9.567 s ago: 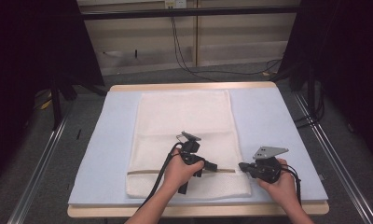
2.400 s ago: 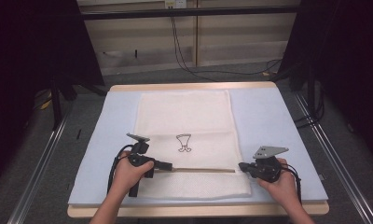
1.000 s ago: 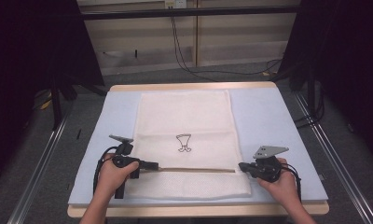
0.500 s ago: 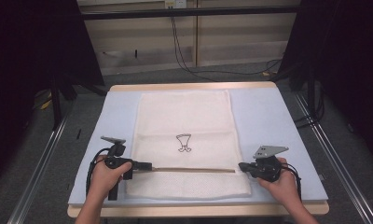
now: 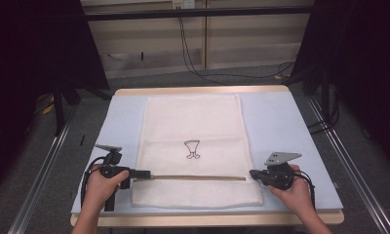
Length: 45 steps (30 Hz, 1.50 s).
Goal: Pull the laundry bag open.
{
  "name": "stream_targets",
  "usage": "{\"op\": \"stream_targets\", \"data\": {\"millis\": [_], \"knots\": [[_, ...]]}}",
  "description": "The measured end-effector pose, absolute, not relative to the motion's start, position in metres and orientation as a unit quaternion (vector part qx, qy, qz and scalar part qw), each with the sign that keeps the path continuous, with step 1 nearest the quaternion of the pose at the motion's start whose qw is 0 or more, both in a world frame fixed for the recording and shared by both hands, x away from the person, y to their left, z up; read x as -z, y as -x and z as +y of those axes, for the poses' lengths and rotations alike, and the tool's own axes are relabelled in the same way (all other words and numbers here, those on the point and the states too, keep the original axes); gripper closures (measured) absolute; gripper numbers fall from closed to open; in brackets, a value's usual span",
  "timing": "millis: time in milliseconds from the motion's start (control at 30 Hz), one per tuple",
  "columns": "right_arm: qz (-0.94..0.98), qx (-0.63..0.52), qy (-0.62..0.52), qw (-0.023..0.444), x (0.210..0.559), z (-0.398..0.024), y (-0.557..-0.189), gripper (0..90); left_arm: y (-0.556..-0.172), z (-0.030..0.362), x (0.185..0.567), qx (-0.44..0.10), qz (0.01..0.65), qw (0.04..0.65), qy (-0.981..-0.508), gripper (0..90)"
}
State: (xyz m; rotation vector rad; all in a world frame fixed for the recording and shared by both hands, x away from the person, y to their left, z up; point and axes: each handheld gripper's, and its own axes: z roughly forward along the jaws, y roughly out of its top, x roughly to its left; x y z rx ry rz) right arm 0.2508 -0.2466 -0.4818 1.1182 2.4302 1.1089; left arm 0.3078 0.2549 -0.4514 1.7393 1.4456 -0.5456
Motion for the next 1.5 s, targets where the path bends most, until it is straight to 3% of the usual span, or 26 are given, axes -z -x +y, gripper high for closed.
{"op": "stream_targets", "data": {"millis": [1500], "knots": [[0.835, -0.380, -0.380, 0.115, 0.481, -0.247, -0.253, 90.0, -0.304, 0.331, 0.469, 0.219, 0.629, 0.380, -0.642, 87.2]]}}
